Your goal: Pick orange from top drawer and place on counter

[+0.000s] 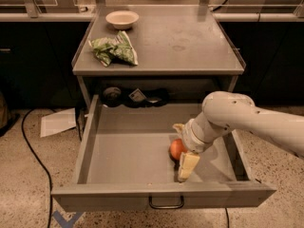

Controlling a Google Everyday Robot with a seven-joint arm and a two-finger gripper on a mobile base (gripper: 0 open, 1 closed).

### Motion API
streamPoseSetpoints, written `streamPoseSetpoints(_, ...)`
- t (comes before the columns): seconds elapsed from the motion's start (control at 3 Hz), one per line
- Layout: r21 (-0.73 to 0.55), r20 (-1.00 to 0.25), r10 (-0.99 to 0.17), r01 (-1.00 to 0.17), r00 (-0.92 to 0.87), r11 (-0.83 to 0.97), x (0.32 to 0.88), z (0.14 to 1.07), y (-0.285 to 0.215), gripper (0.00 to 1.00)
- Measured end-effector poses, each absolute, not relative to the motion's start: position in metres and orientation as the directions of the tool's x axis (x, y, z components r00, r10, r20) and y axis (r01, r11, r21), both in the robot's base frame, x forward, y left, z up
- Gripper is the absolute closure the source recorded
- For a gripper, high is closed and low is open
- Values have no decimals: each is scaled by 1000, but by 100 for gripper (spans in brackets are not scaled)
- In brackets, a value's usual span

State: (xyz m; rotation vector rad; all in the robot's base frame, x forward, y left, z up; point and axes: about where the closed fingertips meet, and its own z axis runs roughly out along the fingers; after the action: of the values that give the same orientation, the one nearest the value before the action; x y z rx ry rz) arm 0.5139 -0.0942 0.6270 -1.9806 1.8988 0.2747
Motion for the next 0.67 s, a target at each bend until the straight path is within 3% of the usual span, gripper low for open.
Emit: streamPoseSetpoints(0.67, -112, -384, -922, -994, 47, -4, 519, 604, -95, 0)
